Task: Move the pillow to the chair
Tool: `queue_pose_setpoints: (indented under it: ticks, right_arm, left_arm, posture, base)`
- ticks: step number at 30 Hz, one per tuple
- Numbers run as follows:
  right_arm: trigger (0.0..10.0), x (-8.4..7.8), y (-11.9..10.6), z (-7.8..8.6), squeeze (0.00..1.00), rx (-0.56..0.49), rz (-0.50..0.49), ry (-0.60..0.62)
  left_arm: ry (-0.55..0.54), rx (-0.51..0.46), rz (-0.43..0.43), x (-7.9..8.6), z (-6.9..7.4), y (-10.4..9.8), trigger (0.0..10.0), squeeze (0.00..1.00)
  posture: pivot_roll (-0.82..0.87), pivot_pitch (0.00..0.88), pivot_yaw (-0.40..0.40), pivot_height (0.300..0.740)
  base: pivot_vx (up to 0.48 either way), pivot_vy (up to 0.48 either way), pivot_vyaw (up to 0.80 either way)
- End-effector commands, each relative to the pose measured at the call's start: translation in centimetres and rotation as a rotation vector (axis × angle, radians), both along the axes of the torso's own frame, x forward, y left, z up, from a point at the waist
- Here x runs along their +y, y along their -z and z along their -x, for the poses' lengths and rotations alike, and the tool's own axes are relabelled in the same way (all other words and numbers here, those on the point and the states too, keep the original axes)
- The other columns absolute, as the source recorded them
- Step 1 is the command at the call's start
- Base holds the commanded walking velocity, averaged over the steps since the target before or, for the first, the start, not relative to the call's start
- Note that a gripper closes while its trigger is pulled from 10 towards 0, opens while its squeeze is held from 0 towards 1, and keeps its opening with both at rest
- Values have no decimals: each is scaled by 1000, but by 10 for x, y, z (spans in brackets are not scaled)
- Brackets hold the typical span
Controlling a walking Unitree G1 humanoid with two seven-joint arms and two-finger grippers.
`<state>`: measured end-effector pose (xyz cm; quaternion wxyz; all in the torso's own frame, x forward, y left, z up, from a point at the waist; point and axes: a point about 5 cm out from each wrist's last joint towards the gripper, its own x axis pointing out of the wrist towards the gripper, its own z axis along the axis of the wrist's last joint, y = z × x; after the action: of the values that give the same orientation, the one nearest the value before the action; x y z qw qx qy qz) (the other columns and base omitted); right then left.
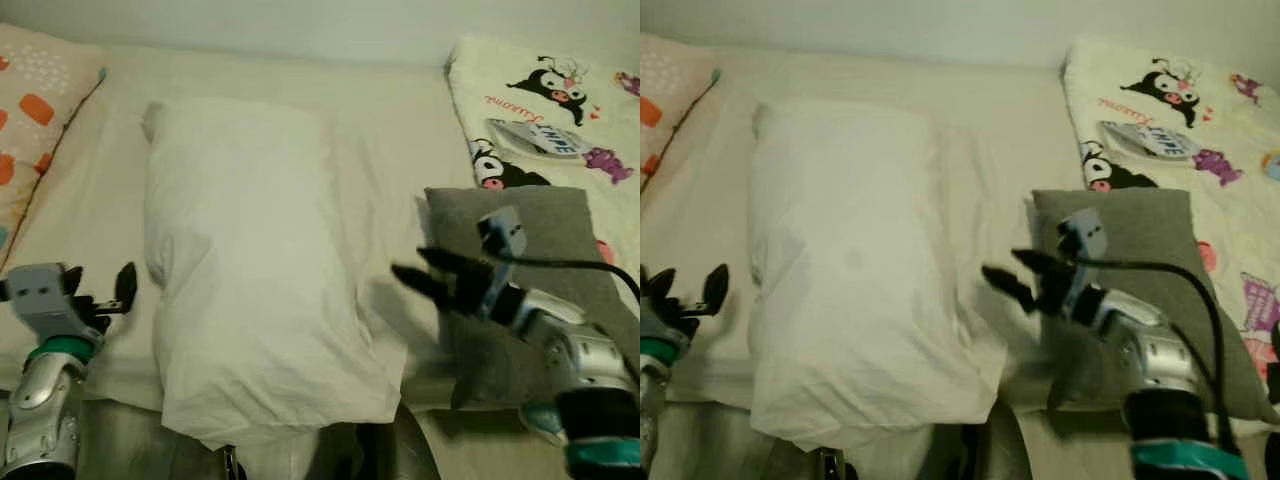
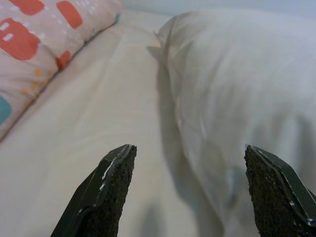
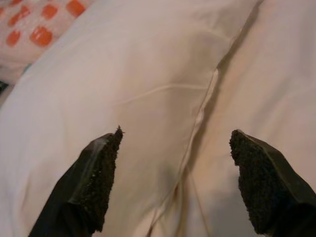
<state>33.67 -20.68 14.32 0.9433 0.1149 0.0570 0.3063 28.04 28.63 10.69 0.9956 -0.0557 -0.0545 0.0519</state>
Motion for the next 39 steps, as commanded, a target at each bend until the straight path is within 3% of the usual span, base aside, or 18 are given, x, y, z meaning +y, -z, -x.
queue_pose_setpoints:
  ticks: [1, 5, 7, 8, 10, 11, 15, 19, 21, 24, 29, 31, 32, 39]
  right_arm:
    - [10000, 2, 28, 1, 0, 99, -17, 131]
    - [10000, 13, 50, 1, 0, 163, -24, 226]
    - [10000, 27, 61, 1, 0, 211, -162, 271]
    - [10000, 27, 61, 1, 0, 211, -162, 271]
    - [10000, 40, 67, 0, 0, 245, -327, 316]
    - [10000, 40, 67, 0, 0, 245, -327, 316]
    - [10000, 46, 63, -7, 0, 263, -610, 395]
    - [10000, 51, 60, -12, 0, 274, -702, 407]
    - [10000, 55, 59, -13, 0, 281, -735, 390]
    - [10000, 77, 57, -16, 0, 309, -743, 288]
    - [10000, 106, 59, -13, 0, 325, -639, 174]
    - [10000, 109, 60, -12, 0, 322, -625, 168]
    - [10000, 115, 58, -13, 0, 322, -650, 169]
    - [10000, 123, 54, -14, 0, 316, -710, 152]
  left_arm:
    - [24, 36, 86, -5, -1, 12, 10000, 1000]
    - [55, 64, 175, -11, -7, 22, 10000, 1000]
    - [86, 97, 276, -15, -14, 32, 10000, 1000]
    - [86, 97, 276, -15, -14, 32, 10000, 1000]
    - [98, 113, 360, -18, -22, 36, 10000, 1000]
    - [98, 113, 360, -18, -22, 36, 10000, 1000]
    - [109, 103, 408, -14, -32, 28, 10000, 1000]
    - [119, 88, 434, -8, -33, 23, 10000, 1000]
    - [120, 88, 451, -6, -34, 23, 10000, 1000]
    - [125, 90, 509, -5, -36, 25, 10000, 1000]
    - [124, 96, 628, -8, -31, 37, 10000, 1000]
    - [113, 96, 656, -8, -29, 40, 10000, 1000]
    - [90, 100, 725, -7, -24, 48, 10000, 1000]
    - [72, 87, 816, -7, -22, 53, 10000, 1000]
  posture:
    - [70, 96, 12, 595]
    - [63, 103, 10, 595]
    - [52, 114, 7, 595]
    - [52, 114, 7, 595]
    - [25, 151, 6, 595]
    - [25, 151, 6, 595]
    - [32, 176, 1, 595]
    - [32, 193, -6, 595]
    - [32, 210, -10, 595]
    - [29, 220, -11, 595]
    - [21, 239, -18, 595]
    - [17, 238, -16, 595]
    - [8, 241, -13, 595]
    - [0, 241, -6, 595]
  base:
    - [0, 0, 0]
    - [0, 0, 0]
    - [0, 0, 0]
    - [0, 0, 0]
    - [0, 0, 0]
    - [0, 0, 0]
    - [0, 0, 0]
    - [0, 0, 0]
    - [0, 0, 0]
    - [0, 0, 0]
    - [0, 0, 0]
    - [0, 0, 0]
    - [0, 0, 0]
    - [0, 0, 0]
